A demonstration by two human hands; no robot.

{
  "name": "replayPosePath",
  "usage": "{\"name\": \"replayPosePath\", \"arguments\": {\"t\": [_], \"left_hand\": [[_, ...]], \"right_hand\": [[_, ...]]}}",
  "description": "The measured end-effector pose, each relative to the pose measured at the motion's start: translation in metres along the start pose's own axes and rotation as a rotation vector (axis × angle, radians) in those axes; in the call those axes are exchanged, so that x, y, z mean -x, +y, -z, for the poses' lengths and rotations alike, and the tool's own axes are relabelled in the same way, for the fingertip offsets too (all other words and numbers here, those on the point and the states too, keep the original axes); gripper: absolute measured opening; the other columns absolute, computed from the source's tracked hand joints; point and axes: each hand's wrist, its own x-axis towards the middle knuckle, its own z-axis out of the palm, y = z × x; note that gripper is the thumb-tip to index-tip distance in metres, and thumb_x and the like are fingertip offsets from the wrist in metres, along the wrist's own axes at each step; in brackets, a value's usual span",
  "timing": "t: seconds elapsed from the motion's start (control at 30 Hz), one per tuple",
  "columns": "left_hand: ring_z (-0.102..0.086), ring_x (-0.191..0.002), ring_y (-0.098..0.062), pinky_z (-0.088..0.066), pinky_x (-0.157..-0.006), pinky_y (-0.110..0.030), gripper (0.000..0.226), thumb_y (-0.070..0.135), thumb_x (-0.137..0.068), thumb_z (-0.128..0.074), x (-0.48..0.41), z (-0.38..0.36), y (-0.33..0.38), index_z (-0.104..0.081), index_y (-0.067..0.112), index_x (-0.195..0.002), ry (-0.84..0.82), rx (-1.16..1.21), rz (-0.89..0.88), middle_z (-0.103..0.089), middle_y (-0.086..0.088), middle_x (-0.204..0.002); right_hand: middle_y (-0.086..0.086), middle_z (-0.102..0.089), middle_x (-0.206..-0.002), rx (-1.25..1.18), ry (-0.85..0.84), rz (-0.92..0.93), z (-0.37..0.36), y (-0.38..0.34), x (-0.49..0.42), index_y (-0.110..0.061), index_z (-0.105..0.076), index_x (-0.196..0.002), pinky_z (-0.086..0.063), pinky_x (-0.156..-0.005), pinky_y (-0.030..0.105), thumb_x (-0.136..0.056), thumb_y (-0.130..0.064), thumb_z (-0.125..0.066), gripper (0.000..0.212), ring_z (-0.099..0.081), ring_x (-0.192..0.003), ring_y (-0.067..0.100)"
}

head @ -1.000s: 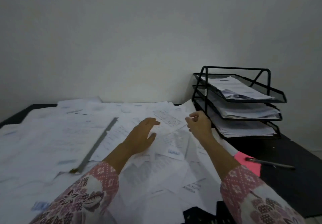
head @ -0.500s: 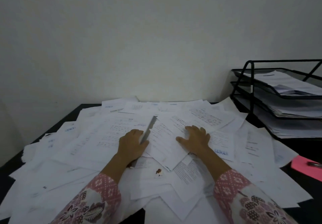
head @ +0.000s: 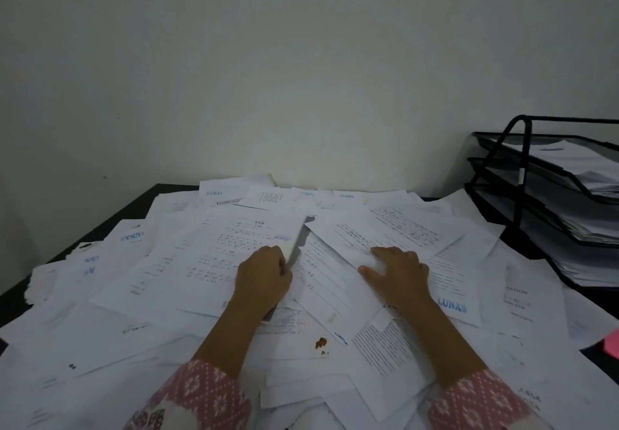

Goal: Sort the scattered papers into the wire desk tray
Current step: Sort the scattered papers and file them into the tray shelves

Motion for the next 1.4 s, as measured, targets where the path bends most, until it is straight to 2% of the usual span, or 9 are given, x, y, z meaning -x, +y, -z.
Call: {"name": "replayPosePath", "arguments": {"t": [0.2,0.37,0.53,0.67,0.8,0.93,1.07,1.23,1.4], "left_hand": [[-0.056,-0.063,-0.016,-0.041,-0.052,-0.02,0.01,0.009,-0.084,-0.063,0.0,0.009,-0.004,-0.065,0.005,-0.076,0.171,0.215,0.073,-0.062,-0.004,-0.069],[-0.059,-0.07,-0.013,-0.044,-0.059,-0.016,0.01,0.011,-0.087,-0.062,-0.001,0.018,-0.001,-0.065,0.007,-0.079,0.314,0.357,0.149,-0.064,-0.001,-0.074],[-0.059,-0.077,-0.013,-0.04,-0.066,-0.016,0.007,0.011,-0.088,-0.061,-0.007,0.026,0.005,-0.064,0.007,-0.083,0.392,0.491,0.206,-0.062,0.001,-0.078],[-0.059,-0.075,-0.008,-0.044,-0.065,-0.014,0.006,0.012,-0.088,-0.061,-0.008,0.023,0.025,-0.064,0.01,-0.083,0.284,0.536,0.103,-0.063,0.004,-0.079],[-0.06,-0.074,-0.012,-0.05,-0.065,-0.023,0.011,0.017,-0.088,-0.061,-0.01,0.002,0.052,-0.066,0.008,-0.085,0.072,0.435,-0.047,-0.066,-0.001,-0.081],[-0.059,-0.082,-0.017,-0.05,-0.073,-0.032,0.014,0.02,-0.087,-0.061,-0.011,-0.02,0.066,-0.067,0.007,-0.089,-0.119,0.318,-0.215,-0.066,-0.005,-0.088],[-0.058,-0.087,-0.017,-0.049,-0.077,-0.034,0.027,0.034,-0.091,-0.056,-0.011,-0.026,0.074,-0.066,0.009,-0.092,-0.303,0.289,-0.301,-0.064,-0.004,-0.094],[-0.05,-0.115,-0.022,-0.037,-0.1,-0.036,0.029,0.03,-0.096,-0.046,-0.035,-0.011,0.044,-0.057,0.014,-0.118,0.023,0.183,-0.021,-0.054,-0.007,-0.125],[-0.037,-0.128,-0.03,-0.03,-0.106,-0.043,0.06,0.053,-0.094,-0.036,-0.048,-0.005,0.012,-0.035,0.012,-0.138,-0.291,-0.26,0.236,-0.039,-0.012,-0.14]], "right_hand": [[-0.007,-0.062,-0.118,-0.15,0.037,0.077,0.003,0.007,0.002,-0.028,-0.061,-0.119,-0.04,-0.094,0.034,-0.087,-0.043,-0.058,0.036,-0.049,-0.113,0.019],[-0.007,-0.067,-0.1,-0.322,-0.055,0.181,0.01,0.006,0.005,-0.023,-0.071,-0.098,-0.049,-0.085,0.036,-0.076,-0.042,-0.055,0.033,-0.059,-0.097,0.019],[-0.016,-0.056,-0.107,-0.367,-0.172,0.256,0.018,0.012,0.006,-0.034,-0.068,-0.09,-0.042,-0.099,0.034,-0.074,-0.033,-0.065,0.016,-0.048,-0.113,0.009],[-0.011,-0.039,-0.127,-0.539,-0.261,0.137,0.024,0.013,0.009,-0.034,-0.069,-0.09,-0.019,-0.103,0.025,-0.082,-0.033,-0.064,0.01,-0.022,-0.127,0.006],[0.008,-0.062,-0.101,-0.535,0.046,-0.087,0.012,0.013,0.0,-0.034,-0.059,-0.063,-0.036,-0.089,0.035,-0.082,-0.06,-0.042,0.037,-0.054,-0.107,0.034],[0.019,-0.058,-0.112,-0.429,0.171,-0.256,0.011,0.017,0.002,-0.006,-0.066,-0.104,-0.046,-0.085,0.034,-0.092,-0.037,-0.052,0.036,-0.057,-0.101,0.032],[0.022,-0.048,-0.122,-0.517,0.196,-0.275,0.014,0.02,0.001,0.002,-0.056,-0.118,-0.044,-0.086,0.03,-0.091,-0.018,-0.058,0.034,-0.053,-0.106,0.031],[0.021,-0.041,-0.13,-0.546,0.18,-0.335,0.014,0.017,0.001,-0.001,-0.051,-0.125,-0.042,-0.093,0.035,-0.089,-0.02,-0.061,0.042,-0.047,-0.115,0.034],[0.02,-0.035,-0.134,-0.61,0.16,-0.295,0.012,0.012,0.005,-0.001,-0.047,-0.128,-0.044,-0.095,0.037,-0.087,-0.015,-0.062,0.046,-0.046,-0.117,0.035]]}}
